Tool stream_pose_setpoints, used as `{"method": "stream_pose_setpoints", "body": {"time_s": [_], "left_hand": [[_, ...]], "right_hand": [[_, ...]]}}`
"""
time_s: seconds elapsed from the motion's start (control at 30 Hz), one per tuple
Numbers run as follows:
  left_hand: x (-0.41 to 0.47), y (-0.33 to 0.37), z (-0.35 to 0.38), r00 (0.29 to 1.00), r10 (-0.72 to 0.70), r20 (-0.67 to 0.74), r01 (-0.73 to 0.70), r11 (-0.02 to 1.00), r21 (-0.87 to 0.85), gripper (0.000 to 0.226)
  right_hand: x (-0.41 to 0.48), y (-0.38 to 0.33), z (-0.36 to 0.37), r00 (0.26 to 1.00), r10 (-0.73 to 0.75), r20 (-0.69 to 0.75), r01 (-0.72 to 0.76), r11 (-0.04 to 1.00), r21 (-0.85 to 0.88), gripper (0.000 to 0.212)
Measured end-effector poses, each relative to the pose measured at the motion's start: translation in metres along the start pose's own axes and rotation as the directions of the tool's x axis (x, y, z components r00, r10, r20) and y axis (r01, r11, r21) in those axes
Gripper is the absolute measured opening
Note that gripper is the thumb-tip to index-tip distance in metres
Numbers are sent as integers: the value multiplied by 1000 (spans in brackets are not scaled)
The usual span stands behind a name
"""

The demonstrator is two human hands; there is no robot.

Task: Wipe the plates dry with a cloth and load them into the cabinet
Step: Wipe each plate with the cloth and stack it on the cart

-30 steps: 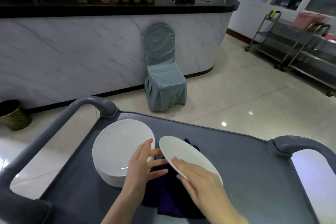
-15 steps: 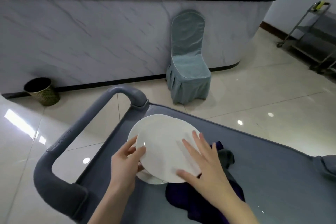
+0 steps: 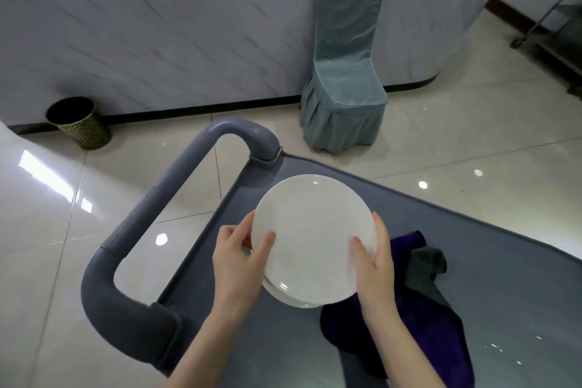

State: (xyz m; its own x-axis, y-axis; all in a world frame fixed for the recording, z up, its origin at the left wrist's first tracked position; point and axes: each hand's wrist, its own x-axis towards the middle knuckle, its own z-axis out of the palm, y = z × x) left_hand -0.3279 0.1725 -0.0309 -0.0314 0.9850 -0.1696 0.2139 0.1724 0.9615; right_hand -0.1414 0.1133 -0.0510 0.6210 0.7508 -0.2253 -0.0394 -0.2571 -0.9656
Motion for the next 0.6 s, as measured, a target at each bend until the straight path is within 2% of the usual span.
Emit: {"method": "stream_pose_setpoints", "body": {"time_s": [0.27, 0.43, 0.53, 0.6], "left_hand": [[13, -13, -1, 998, 60, 19, -63, 987, 148, 49], [15, -23, 1, 984, 174, -34, -161, 959, 232, 50], [18, -29, 1, 977, 210, -44, -196, 955, 222, 54], [23, -31, -1, 987, 158, 12, -158, 975, 158, 65]], "right_hand": [[10, 3, 5, 1000, 17, -6, -18, 998, -59, 61], [12, 4, 1, 998, 12, 65, -7, 997, -75, 65], [15, 6, -4, 995, 2, 104, 3, 999, -48, 65], [17, 6, -5, 994, 29, 108, -31, 999, 17, 63]]}}
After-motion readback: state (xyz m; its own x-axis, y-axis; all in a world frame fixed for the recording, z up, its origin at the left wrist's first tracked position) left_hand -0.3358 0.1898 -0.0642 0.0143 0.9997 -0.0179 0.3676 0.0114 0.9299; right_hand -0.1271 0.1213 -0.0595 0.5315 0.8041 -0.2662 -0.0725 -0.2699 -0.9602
